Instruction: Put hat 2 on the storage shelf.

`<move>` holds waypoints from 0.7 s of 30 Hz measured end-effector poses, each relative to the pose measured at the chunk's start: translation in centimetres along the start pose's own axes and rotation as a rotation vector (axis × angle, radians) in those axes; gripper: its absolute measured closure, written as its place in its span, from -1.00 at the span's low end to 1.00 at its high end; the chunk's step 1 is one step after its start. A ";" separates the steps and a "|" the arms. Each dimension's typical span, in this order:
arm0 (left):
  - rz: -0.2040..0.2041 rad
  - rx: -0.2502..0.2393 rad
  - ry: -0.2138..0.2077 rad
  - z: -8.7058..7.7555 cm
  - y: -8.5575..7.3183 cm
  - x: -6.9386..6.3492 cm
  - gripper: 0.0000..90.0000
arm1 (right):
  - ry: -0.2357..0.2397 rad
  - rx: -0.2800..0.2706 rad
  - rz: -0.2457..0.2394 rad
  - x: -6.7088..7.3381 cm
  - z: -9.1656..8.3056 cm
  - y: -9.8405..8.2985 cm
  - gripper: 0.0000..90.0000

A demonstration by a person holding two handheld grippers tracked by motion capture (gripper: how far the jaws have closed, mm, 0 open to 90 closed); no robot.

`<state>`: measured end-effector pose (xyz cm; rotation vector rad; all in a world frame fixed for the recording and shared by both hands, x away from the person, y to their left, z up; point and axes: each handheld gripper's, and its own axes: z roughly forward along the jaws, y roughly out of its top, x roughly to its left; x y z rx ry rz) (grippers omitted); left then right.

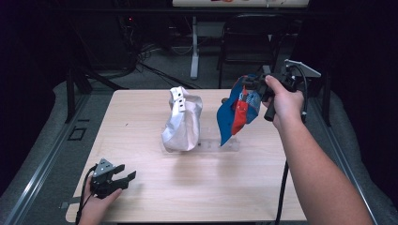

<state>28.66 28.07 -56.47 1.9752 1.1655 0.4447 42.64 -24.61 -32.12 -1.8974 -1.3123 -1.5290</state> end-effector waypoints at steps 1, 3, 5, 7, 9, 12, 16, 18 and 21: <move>-0.001 0.000 0.000 0.0 0.0 0.0 -0.08 | -0.002 -0.001 0.007 -0.1 0.1 0.0 0.75; -0.001 0.001 -0.001 0.0 0.0 0.0 -0.08 | -0.007 0.003 0.011 -0.2 0.3 -0.1 0.75; 0.001 0.000 -0.001 0.0 0.0 0.0 -0.08 | -0.005 0.005 0.016 -0.3 0.6 -0.2 0.75; 0.001 -0.012 -0.002 0.1 0.0 -0.1 -0.08 | -0.007 0.013 0.008 -0.4 1.0 -0.4 0.74; -0.001 -0.011 -0.002 0.2 0.0 -0.2 -0.08 | -0.013 0.032 -0.002 -0.4 1.2 -0.5 0.74; 0.004 0.003 -0.005 0.1 0.1 -0.1 -0.08 | -0.009 0.038 0.000 -0.6 1.6 -0.7 0.74; 0.005 -0.010 -0.005 0.2 0.0 -0.1 -0.08 | -0.020 0.039 0.001 -1.0 2.1 -1.0 0.74; 0.007 -0.011 -0.005 0.2 0.0 -0.1 -0.08 | -0.020 0.051 -0.007 -1.3 2.2 -1.2 0.73; 0.010 -0.008 -0.003 0.2 0.0 -0.2 -0.08 | -0.028 0.054 0.001 -1.7 2.4 -1.4 0.73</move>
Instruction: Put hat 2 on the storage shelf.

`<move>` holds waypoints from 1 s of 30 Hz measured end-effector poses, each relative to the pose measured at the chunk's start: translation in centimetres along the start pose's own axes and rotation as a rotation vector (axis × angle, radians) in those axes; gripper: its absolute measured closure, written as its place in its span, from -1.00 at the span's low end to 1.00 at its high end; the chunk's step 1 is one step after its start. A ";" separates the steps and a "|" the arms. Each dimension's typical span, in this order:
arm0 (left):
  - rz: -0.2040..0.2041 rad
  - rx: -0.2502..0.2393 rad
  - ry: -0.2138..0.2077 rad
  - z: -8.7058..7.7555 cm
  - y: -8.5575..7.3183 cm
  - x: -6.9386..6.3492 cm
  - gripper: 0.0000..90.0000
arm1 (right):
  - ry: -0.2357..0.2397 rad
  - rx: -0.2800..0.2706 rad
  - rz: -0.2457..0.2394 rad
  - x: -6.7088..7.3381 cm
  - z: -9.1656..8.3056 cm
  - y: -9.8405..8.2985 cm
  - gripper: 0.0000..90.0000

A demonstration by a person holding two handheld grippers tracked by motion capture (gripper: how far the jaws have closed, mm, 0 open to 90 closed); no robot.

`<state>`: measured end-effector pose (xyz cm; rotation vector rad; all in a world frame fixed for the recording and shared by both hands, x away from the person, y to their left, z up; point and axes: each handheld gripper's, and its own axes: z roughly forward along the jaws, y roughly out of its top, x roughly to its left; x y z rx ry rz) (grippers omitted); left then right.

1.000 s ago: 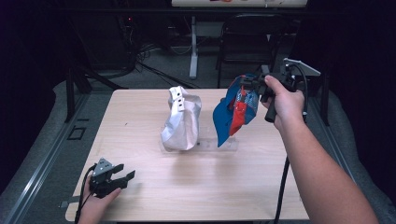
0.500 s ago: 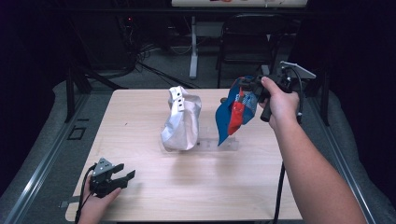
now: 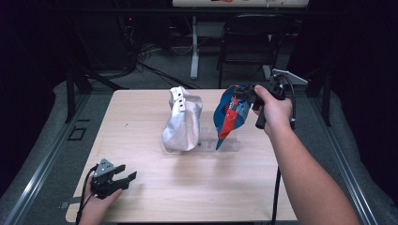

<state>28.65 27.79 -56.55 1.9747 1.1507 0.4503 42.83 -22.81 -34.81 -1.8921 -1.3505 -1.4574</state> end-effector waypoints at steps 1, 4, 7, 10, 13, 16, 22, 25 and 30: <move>-0.001 0.000 0.000 0.0 0.0 0.0 -0.08 | 0.000 0.004 -0.005 -0.2 0.1 -0.1 0.73; 0.001 0.014 -0.002 0.0 0.0 0.0 -0.08 | -0.004 0.008 0.001 -0.5 0.3 -0.2 0.72; -0.001 0.006 -0.001 0.1 0.0 0.0 -0.08 | -0.009 0.011 -0.004 -0.8 0.6 -0.3 0.71; -0.003 0.006 -0.001 0.1 0.0 0.0 -0.08 | -0.012 0.010 0.001 -1.0 0.7 -0.4 0.71; -0.003 0.015 -0.002 0.1 0.0 0.0 -0.08 | -0.019 0.022 -0.007 -1.2 0.7 -0.5 0.70; -0.002 0.016 -0.002 0.1 0.0 0.0 -0.08 | -0.026 0.026 -0.008 -1.3 0.6 -0.5 0.70; -0.003 0.009 -0.004 0.1 0.0 0.0 -0.08 | -0.036 0.031 -0.015 -1.3 0.4 -0.6 0.69; 0.000 0.011 -0.004 0.1 0.0 0.0 -0.08 | -0.043 0.026 -0.020 -1.4 0.5 -0.7 0.68; -0.001 0.017 -0.001 0.1 0.0 0.0 -0.08 | -0.045 0.039 -0.025 -1.6 0.4 -0.8 0.64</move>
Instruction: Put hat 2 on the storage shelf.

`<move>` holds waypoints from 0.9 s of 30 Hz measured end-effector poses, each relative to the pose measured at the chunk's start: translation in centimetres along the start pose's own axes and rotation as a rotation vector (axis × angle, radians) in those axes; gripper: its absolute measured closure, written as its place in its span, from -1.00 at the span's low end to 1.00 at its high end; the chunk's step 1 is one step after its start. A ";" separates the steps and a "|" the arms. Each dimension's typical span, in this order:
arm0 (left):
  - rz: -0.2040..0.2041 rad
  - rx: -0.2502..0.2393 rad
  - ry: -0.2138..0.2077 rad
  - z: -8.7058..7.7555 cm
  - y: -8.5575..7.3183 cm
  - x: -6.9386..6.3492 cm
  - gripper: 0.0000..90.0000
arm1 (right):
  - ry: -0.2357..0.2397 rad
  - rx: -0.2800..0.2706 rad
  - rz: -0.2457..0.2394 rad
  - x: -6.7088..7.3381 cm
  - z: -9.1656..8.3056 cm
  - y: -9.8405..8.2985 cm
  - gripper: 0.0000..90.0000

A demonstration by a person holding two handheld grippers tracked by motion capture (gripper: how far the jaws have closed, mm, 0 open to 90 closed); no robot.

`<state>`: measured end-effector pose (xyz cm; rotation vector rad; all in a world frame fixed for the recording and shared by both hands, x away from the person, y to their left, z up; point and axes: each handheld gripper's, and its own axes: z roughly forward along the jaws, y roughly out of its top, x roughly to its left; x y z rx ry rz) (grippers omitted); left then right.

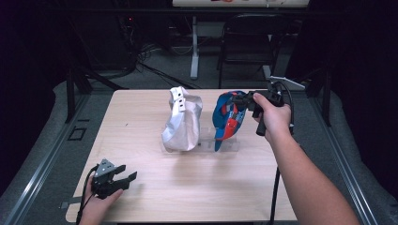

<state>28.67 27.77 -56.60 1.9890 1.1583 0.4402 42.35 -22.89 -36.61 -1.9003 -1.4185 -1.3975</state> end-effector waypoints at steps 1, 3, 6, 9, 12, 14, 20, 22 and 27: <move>-0.002 -0.001 0.000 0.0 0.0 0.0 -0.08 | 0.000 -0.006 0.006 0.0 0.0 0.0 0.63; -0.001 -0.007 0.001 0.0 0.0 0.0 -0.08 | -0.004 -0.002 0.005 -0.2 -0.2 0.0 0.62; -0.002 -0.010 0.002 0.1 0.0 0.0 -0.08 | -0.017 -0.002 -0.004 -0.4 -0.3 0.0 0.58; 0.000 -0.012 0.001 0.0 0.0 0.0 -0.08 | -0.022 -0.011 -0.008 -0.6 -0.7 -0.1 0.51; 0.001 -0.013 0.002 0.0 0.0 0.0 -0.08 | -0.033 -0.020 -0.015 -0.9 -1.0 -0.2 0.47; 0.003 -0.009 0.002 0.0 0.0 0.0 -0.08 | -0.041 -0.020 -0.023 -1.1 -1.2 -0.2 0.42; -0.002 -0.011 0.004 0.0 -0.1 0.0 -0.08 | -0.068 -0.029 -0.050 -2.2 -1.7 -0.6 0.23; -0.002 -0.011 0.005 0.1 -0.1 0.0 -0.08 | -0.096 -0.034 -0.067 -2.6 -1.9 -0.8 0.21; -0.002 -0.010 0.005 0.1 -0.1 0.0 -0.08 | -0.108 -0.053 -0.078 -3.8 -2.3 -1.3 0.16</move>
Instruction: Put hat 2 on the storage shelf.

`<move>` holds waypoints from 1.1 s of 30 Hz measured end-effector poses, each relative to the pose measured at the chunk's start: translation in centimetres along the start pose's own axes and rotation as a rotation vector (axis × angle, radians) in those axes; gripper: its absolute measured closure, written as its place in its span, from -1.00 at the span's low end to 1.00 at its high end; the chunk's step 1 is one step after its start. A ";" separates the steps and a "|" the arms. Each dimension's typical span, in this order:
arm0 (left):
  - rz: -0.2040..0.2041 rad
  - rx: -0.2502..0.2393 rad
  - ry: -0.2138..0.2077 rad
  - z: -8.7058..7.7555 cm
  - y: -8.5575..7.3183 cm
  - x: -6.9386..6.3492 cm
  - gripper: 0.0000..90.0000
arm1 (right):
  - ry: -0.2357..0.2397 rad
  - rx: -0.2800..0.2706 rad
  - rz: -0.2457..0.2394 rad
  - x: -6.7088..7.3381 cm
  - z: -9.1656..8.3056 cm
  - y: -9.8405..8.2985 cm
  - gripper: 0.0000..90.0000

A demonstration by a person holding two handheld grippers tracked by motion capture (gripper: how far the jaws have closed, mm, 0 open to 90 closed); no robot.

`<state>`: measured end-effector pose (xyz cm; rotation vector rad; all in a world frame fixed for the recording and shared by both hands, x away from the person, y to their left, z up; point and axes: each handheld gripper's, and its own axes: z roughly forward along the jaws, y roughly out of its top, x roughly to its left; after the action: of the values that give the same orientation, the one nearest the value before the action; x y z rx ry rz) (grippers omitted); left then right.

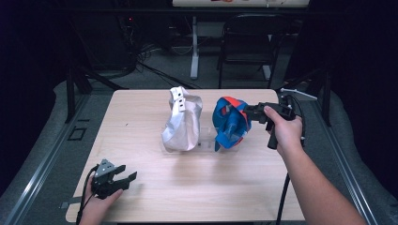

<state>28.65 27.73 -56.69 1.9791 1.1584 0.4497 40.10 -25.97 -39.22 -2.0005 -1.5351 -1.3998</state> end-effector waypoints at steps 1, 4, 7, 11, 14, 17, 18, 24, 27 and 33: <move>-0.001 -0.010 0.004 0.1 0.0 0.0 -0.08 | -0.003 -0.004 0.002 -0.1 -0.1 -0.1 0.15; -0.003 -0.010 0.003 0.0 0.0 0.0 -0.08 | 0.005 -0.001 -0.001 -0.6 -0.4 -0.4 0.15; 0.001 -0.011 0.003 0.1 0.0 0.0 -0.08 | 0.008 0.000 -0.014 -0.9 -0.5 -0.9 0.15; 0.004 -0.007 0.004 0.1 0.0 0.0 -0.08 | -0.003 0.001 -0.046 -1.4 -0.4 -1.8 0.15; 0.004 -0.007 0.007 0.1 -0.1 0.0 -0.09 | -0.010 0.010 -0.063 -1.9 -0.2 -2.8 0.14; 0.002 -0.003 0.012 0.1 -0.1 0.0 -0.10 | -0.012 0.021 -0.083 -2.3 -0.1 -3.7 0.13; 0.002 -0.003 0.012 0.1 -0.1 0.0 -0.10 | -0.014 0.017 -0.088 -2.4 0.0 -4.1 0.13; 0.000 -0.001 0.010 0.2 -0.1 0.0 -0.09 | -0.050 0.034 -0.162 -3.4 0.6 -6.5 0.10; -0.003 0.002 0.012 0.2 -0.2 -0.1 -0.10 | -0.076 0.052 -0.203 -4.1 0.9 -7.7 0.10; -0.002 0.004 0.010 0.3 -0.2 -0.1 -0.10 | -0.087 0.042 -0.218 -5.9 1.9 -10.2 0.10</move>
<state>28.67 27.59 -57.00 1.9813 1.1681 0.4573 32.54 -24.04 -48.31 -1.9406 -1.8534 -1.3595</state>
